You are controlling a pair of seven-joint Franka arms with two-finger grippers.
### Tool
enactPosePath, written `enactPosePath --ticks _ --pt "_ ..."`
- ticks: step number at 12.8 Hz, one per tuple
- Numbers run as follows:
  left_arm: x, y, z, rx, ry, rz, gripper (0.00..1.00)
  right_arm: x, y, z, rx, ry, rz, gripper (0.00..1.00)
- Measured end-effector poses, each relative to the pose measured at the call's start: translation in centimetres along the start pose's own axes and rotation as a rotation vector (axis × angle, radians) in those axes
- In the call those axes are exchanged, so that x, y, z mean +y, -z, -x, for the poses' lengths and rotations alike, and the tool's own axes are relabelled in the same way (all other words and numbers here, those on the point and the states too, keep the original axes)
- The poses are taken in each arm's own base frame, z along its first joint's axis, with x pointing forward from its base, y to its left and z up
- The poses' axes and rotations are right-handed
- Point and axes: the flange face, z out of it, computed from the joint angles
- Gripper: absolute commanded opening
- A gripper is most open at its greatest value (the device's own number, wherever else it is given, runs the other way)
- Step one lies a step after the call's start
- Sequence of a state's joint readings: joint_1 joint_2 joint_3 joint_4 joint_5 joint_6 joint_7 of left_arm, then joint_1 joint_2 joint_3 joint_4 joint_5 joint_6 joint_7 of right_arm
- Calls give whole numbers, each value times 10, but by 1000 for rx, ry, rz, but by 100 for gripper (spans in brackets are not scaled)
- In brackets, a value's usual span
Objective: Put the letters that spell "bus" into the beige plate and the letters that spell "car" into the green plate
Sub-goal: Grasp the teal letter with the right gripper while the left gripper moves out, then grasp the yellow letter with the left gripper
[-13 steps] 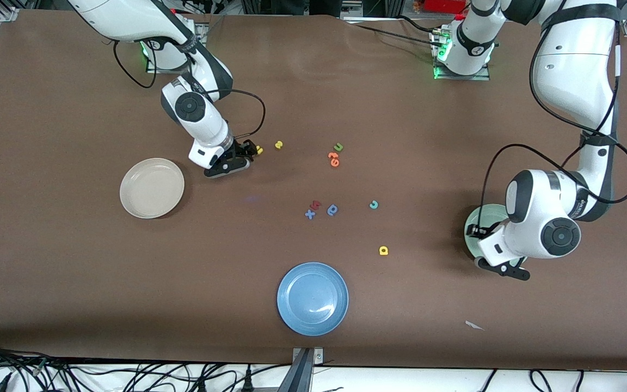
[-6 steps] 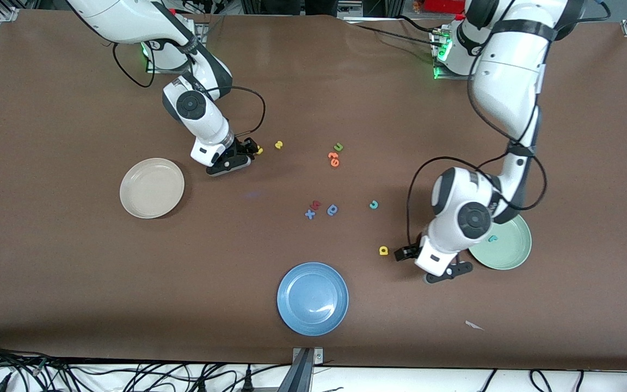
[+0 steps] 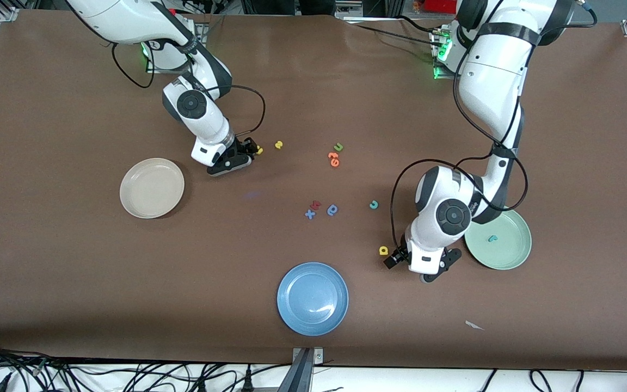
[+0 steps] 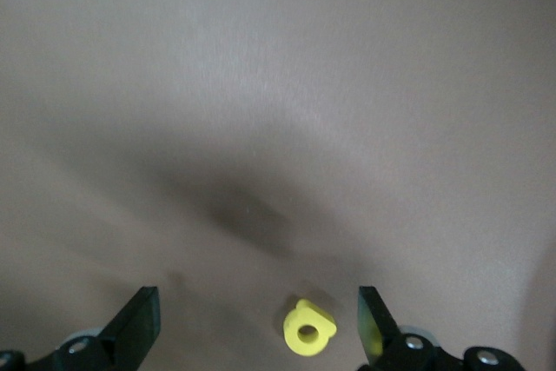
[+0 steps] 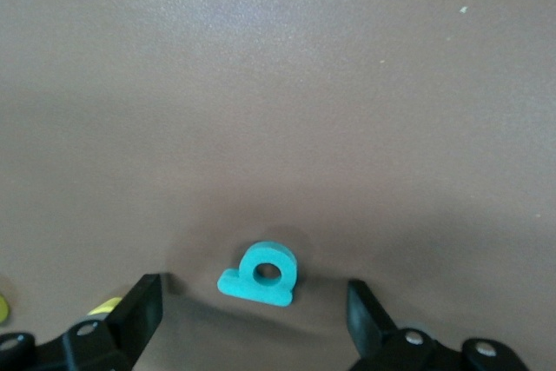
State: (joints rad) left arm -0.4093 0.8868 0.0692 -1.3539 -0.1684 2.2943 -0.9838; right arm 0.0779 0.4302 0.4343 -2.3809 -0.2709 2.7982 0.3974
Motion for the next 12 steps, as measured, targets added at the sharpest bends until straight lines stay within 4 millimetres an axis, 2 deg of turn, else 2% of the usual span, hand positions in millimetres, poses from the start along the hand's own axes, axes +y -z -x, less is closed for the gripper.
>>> enactPosePath --ticks 3,5,9,12 --pt "7 -12 19 -5 118 -14 100 3 1 -2 9 12 6 96" --pt "9 -18 23 -6 152 -19 97 5 1 -2 14 33 16 96" --pt "9 -25 19 3 213 -24 79 10 -1 -2 13 35 24 91" --pt "9 -26 16 7 231 -25 71 11 -2 -2 15 18 24 83"
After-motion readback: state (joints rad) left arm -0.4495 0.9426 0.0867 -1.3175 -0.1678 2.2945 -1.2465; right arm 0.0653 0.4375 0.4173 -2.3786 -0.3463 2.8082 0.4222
